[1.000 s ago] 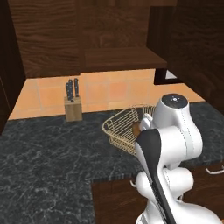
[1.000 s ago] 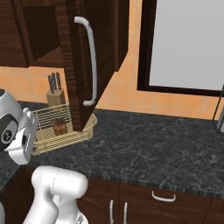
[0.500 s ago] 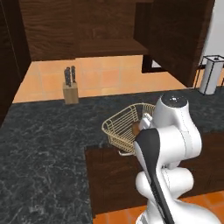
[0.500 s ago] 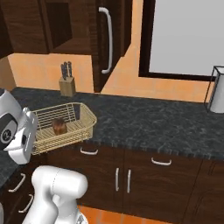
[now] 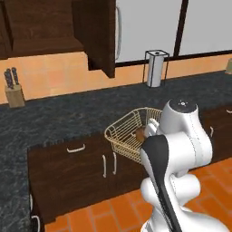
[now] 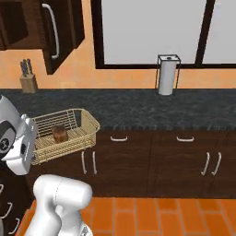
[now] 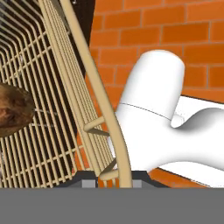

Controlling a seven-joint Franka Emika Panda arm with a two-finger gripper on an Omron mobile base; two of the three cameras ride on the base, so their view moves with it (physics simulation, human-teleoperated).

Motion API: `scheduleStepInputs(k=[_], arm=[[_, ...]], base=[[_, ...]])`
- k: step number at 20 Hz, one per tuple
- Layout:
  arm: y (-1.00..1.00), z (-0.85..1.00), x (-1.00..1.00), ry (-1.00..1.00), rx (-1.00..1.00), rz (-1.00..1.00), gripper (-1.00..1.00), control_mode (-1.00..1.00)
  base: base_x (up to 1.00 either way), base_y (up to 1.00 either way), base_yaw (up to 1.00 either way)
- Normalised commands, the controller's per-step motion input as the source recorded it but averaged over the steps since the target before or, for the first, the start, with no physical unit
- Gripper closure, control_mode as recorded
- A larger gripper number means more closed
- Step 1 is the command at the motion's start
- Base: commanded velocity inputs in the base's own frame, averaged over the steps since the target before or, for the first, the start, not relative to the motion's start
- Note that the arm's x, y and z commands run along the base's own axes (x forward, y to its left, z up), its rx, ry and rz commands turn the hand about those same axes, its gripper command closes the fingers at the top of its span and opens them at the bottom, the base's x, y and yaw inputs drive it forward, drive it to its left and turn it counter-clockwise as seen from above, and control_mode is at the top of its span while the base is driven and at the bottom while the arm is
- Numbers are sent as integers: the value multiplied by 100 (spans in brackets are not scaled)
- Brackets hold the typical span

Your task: Open the cabinet, pick up the bread from the cabinet and place it in the basket. Then move the basket to the dining counter.

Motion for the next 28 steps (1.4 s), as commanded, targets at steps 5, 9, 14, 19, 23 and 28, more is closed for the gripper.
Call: scheduleStepInputs(k=[5,9,14,19,23,28], arm=[[0,0,0,0,0,0,100,100],[0,0,0,0,0,0,100,100],[0,0,0,0,0,0,100,100],[0,0,0,0,0,0,100,100],[0,0,0,0,0,0,100,100],[0,0,0,0,0,0,100,100]], base=[[4,-72,-77],[9,-56,-81],[18,-37,-82],[21,-43,-66],[11,1,-70],[36,35,-77]])
